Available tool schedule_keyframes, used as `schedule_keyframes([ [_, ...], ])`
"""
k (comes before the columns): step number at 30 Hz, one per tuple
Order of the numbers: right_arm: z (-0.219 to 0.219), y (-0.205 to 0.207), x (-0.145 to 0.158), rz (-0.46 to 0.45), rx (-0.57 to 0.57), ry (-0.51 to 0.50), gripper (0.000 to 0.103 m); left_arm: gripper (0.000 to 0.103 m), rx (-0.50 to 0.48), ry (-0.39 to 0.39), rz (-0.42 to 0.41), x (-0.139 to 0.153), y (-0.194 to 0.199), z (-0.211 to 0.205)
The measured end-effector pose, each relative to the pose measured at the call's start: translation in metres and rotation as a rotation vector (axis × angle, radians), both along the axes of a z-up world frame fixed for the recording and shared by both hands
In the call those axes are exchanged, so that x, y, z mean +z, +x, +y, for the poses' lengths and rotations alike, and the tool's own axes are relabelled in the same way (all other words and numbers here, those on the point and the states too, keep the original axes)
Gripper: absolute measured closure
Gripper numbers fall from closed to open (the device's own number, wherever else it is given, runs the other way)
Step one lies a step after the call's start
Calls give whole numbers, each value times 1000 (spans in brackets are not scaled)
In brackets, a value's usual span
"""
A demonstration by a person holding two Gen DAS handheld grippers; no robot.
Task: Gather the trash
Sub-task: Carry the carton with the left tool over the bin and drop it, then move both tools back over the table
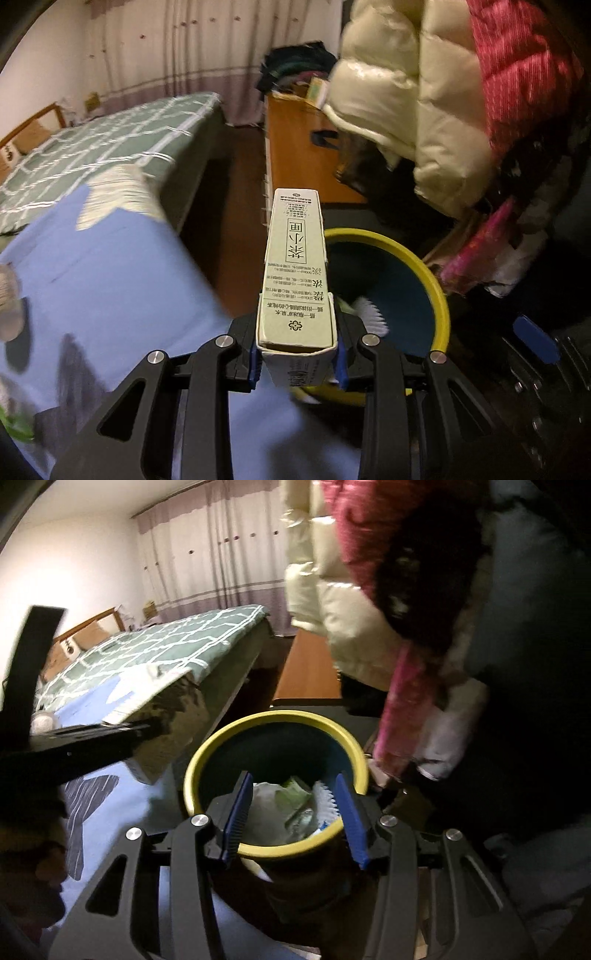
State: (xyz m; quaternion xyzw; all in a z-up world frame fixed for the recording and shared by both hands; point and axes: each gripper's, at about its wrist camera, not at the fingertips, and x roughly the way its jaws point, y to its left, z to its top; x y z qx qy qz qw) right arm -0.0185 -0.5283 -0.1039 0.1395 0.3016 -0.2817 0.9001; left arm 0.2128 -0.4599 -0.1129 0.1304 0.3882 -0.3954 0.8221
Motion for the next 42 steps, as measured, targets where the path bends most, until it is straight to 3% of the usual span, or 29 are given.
schedule_keyframes([
  [9,-16,-20,-5,5,-51,26,58,73,-71,79,66,-39,-5,-77],
  [13,-22,-19,-10,14,-48,45,58,72,-64,110,89,-54,-5,-88],
  [14,-22,-19,-10,15,-44,46,58,60,-58,112,90,-55,-5,-87],
  [15,-22,-19,-11,15,-40,47,58,25,-44,108,86,-53,-5,-84],
  [16,-23,-18,-11,15,-36,47,58,16,-22,87,63,-48,-6,-79],
  [18,-22,-16,-11,16,-29,49,57,14,-14,72,16,-37,-9,-71],
  [21,-18,-14,-12,16,-11,52,57,14,-5,27,11,-15,-10,-45],
  [28,13,3,-9,23,82,40,53,8,160,-97,-41,31,-4,80],
  [37,89,56,0,44,281,-3,53,6,632,-151,-247,49,16,315],
  [42,138,98,8,46,416,-12,53,6,866,-131,-305,46,36,414],
])
